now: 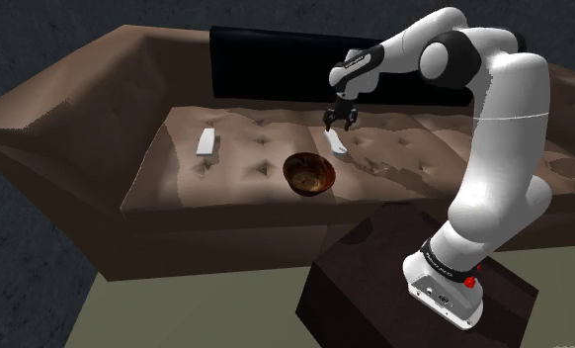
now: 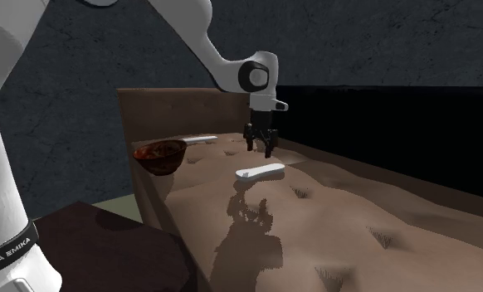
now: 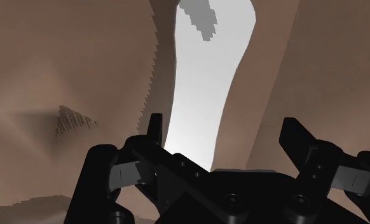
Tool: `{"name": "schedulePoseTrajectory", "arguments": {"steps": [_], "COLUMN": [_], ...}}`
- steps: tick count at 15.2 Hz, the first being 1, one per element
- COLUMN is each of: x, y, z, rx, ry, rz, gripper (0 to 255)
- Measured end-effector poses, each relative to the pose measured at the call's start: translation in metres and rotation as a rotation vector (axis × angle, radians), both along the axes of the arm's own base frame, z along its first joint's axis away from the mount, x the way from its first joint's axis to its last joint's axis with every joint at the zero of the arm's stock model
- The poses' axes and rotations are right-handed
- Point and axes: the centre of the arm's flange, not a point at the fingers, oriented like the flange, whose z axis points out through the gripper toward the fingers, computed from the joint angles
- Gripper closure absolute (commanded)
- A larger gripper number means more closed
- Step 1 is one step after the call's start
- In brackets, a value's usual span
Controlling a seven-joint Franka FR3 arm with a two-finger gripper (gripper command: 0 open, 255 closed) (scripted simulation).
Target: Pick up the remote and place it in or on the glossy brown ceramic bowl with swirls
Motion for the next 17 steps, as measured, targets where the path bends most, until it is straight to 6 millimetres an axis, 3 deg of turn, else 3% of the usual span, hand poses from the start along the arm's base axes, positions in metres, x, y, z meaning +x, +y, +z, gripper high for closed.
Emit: {"name": "schedulePoseTrajectory", "arguments": {"steps": [3,9,16,17], "x": [0.007,0.008,0.007,0.007], "y": [-0.015,-0.016,-0.016,-0.016], "z": [-0.021,-0.057,-0.063,-0.063], "rx": [0.0,0.0,0.0,0.0], "ry": [0.011,0.013,0.013,0.013], "rz": [-0.029,-0.033,-0.033,-0.033], "gripper": [0,0,0,255]}}
